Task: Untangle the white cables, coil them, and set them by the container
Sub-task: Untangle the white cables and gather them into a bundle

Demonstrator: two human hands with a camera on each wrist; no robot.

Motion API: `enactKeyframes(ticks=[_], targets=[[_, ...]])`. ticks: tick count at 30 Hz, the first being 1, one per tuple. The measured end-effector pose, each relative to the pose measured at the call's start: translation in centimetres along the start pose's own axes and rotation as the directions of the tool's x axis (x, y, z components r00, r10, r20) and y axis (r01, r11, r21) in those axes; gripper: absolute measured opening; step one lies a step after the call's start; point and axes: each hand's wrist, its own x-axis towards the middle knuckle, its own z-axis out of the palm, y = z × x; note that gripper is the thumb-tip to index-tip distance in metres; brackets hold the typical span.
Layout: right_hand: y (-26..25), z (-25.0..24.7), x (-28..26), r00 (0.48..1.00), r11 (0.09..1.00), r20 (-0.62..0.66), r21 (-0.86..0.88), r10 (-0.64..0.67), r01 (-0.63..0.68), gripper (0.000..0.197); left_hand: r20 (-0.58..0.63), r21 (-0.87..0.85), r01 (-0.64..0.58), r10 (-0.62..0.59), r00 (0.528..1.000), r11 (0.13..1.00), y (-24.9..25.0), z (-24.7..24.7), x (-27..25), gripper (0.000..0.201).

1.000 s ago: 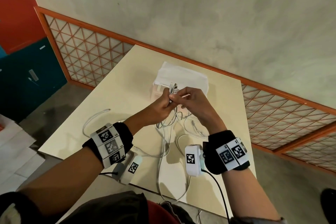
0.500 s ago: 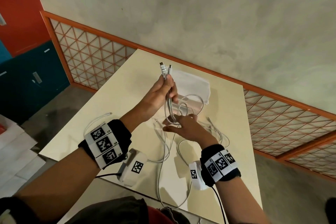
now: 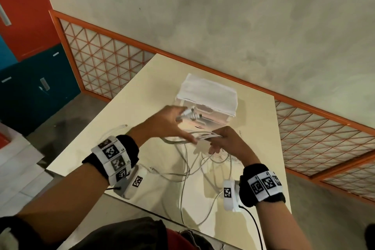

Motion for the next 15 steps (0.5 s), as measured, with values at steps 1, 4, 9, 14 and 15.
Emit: enactKeyframes(ticks=[1, 4, 9, 14, 15], targets=[[-0.7, -0.2, 0.0, 1.000, 1.000, -0.010, 0.008, -0.007, 0.007, 0.020, 0.059, 0.007, 0.019, -0.020, 0.998, 1.000, -0.8, 0.7, 0.2, 0.073], [-2.9, -0.5, -0.1, 0.998, 0.998, -0.045, -0.037, -0.045, 0.044, 0.015, 0.088, 0.080, -0.027, 0.020, 0.996, 0.996, -1.4, 2.2, 0.6, 0.026], [-3.2, -0.6, 0.0, 0.983, 0.997, -0.182, 0.061, -0.027, 0.038, 0.045, -0.199, -0.080, -0.186, 0.167, 0.966, 0.979, -0.2, 0.9, 0.8, 0.010], [0.4, 0.2, 0.0, 0.992, 0.996, -0.122, 0.084, 0.043, -0.033, 0.042, -0.565, -0.127, -0.321, 0.198, 0.801, 0.938, -0.1, -1.5, 1.5, 0.013], [1.3, 0.4, -0.2, 0.992, 0.997, -0.111, 0.057, 0.060, -0.054, 0.041, -0.629, -0.131, -0.322, 0.173, 0.758, 0.938, -0.3, -2.1, 1.7, 0.016]])
